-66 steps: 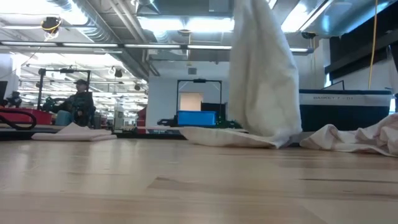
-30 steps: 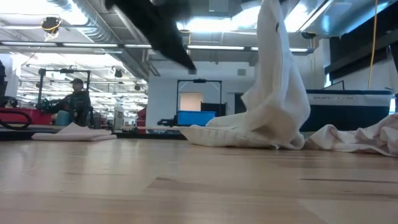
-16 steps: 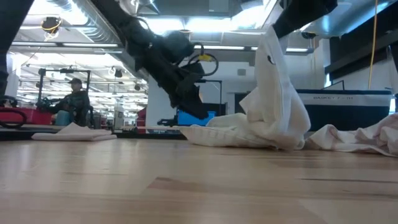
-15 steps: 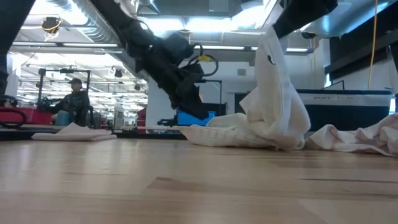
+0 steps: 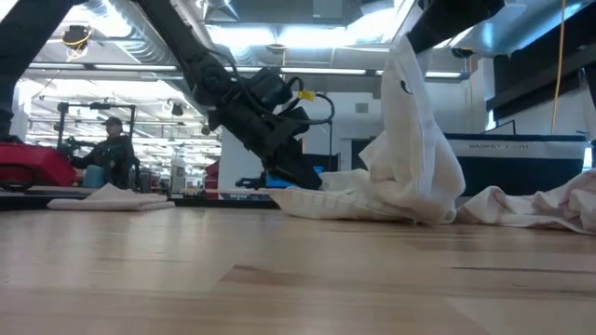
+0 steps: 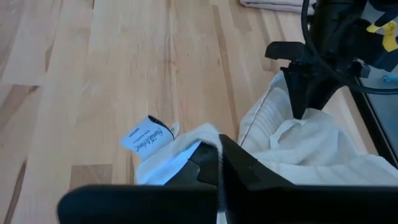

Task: Fold towel
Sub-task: Fold the white patterned towel

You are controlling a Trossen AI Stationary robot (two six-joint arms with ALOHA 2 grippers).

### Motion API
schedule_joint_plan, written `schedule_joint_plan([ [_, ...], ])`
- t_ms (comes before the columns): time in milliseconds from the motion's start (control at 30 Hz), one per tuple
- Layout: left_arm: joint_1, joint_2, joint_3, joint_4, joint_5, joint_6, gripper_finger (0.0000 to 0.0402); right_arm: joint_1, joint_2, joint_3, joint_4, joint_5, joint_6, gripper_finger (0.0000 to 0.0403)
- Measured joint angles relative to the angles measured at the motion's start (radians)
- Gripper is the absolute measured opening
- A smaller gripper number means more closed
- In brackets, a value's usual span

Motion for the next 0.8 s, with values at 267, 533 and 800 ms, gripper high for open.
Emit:
schedule_joint_plan([
  [267,0.001,-0.001,0.000,0.011,0.009,0.011,0.0164,0.000,0.000,0.000,0.009,0.007,0.000,0.0004],
  [533,0.010,0.004,0.000,0.012,0.011,-0.046,0.0126,0.000,0.000,0.000,0.009,0.007,0.000,0.0005],
  [800,-0.009,-0.043,-0.002,-0.045,0.007,-0.057,0.0012,0.000,0.000,0.003,0.006,0.025,-0.008,0.0005],
])
